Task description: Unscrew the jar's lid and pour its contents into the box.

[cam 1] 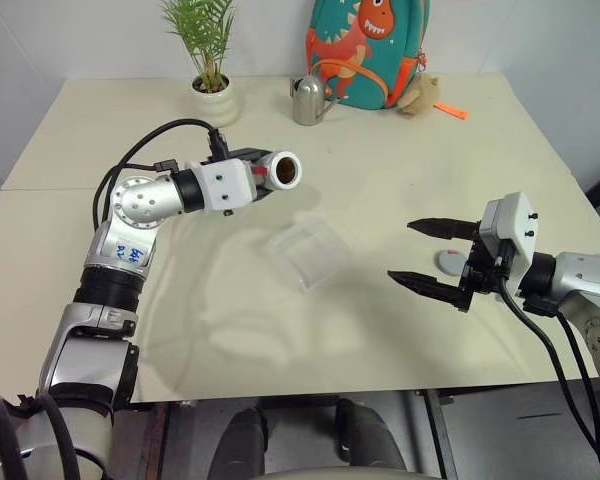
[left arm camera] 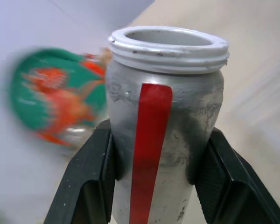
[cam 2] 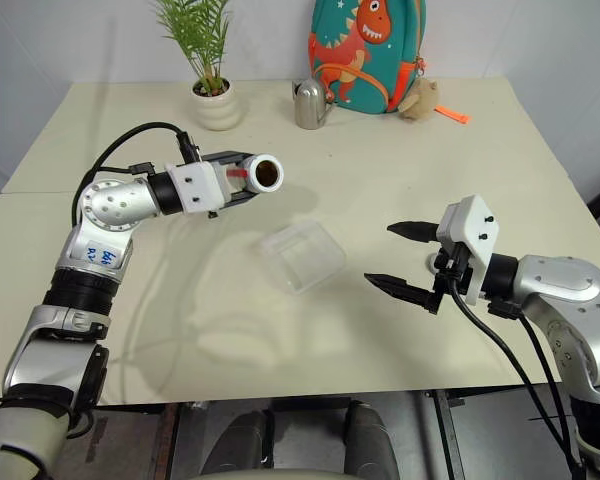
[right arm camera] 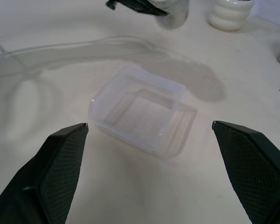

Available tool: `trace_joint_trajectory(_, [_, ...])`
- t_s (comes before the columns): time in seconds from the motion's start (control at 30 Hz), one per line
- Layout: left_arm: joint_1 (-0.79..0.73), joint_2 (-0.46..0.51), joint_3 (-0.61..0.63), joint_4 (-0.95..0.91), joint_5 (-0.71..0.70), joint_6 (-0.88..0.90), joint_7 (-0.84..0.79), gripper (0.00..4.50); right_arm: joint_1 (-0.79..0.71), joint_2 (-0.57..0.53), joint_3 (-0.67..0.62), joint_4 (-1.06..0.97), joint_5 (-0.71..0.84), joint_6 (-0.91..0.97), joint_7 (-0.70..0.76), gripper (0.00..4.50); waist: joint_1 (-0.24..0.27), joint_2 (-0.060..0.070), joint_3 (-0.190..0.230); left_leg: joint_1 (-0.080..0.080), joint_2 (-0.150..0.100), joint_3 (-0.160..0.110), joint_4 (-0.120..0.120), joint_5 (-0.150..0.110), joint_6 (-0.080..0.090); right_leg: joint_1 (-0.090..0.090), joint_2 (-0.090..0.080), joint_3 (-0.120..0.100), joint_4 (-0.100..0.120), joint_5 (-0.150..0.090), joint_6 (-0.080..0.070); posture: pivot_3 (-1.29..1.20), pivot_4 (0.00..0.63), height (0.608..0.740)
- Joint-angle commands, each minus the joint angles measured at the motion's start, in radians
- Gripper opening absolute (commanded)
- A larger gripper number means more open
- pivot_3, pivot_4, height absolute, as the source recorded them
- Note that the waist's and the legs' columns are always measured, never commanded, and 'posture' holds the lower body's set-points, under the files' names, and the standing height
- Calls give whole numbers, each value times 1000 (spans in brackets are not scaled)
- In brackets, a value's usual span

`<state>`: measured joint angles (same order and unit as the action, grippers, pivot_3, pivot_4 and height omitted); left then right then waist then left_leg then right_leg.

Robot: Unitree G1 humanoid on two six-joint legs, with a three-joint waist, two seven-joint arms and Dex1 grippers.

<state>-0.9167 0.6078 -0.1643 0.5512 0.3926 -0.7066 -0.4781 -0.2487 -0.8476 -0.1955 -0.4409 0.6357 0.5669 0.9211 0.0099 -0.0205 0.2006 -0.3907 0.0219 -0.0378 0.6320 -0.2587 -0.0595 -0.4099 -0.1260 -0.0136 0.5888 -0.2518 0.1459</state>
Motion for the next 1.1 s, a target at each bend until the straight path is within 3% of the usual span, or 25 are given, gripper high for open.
trace_joint_trajectory(0.03, [-77, 60, -67, 14, 357, -149, 428, 1856, -2, 14, -8, -11, -2, -21, -11, 4480, 5, 0, 0, 0, 0, 0, 0, 0, 0, 0, 0, 0, 0, 0, 0, 0, 150, 740])
trace_joint_trajectory(0.1, [-116, 99, -171, 0, 610, -132, 716, 1856, -5, 24, 0, -9, -6, -22, -17, 4480, 15, 0, 0, 0, 0, 1, -1, 0, 0, 0, 0, 0, 0, 1, 1, 0, 150, 740])
trace_joint_trajectory(0.23, [-191, 126, -355, 41, 921, -30, 1126, 1856, -13, 45, 15, -6, -15, -24, -26, 4480, 21, -1, 0, -1, 0, 2, -1, 0, 0, 0, 0, 1, 1, 1, 2, 0, 150, 740])
trace_joint_trajectory(0.43, [-301, 108, -549, 134, 1158, 150, 1507, 1856, -9, 77, 28, -10, -24, -27, -43, 4480, 19, -1, 0, -2, -1, 2, -1, 0, 0, -1, 0, 1, 0, 2, 3, 0, 150, 740])
trace_joint_trajectory(0.63, [-344, 81, -660, 210, 1205, 189, 1616, 1856, 0, 100, 35, -10, -33, -36, -53, 4480, 16, -1, 0, -2, -1, 2, -2, 0, 0, -1, 0, 1, 0, 2, 3, 0, 150, 740])
trace_joint_trajectory(0.9, [-358, 80, -698, 277, 1180, 232, 1624, 1856, 10, 110, 27, -8, -39, -45, -56, 4480, 16, -1, 0, -2, -1, 3, -1, 0, 0, -2, 0, 1, 1, 2, 3, 0, 150, 740])
trace_joint_trajectory(1.03, [-349, 86, -632, 315, 1026, 106, 1536, 1856, 16, 114, 29, -10, -41, -50, -57, 4480, 16, -1, 0, -2, -1, 3, -1, 0, 0, -2, 0, 1, 1, 2, 3, 0, 150, 740])
trace_joint_trajectory(1.1, [-330, 95, -556, 353, 840, -43, 1387, 1856, 20, 117, 29, -11, -41, -52, -57, 4480, 16, -1, 0, -2, -1, 3, -1, 0, 0, -2, -1, 1, 1, 2, 3, 0, 150, 740])
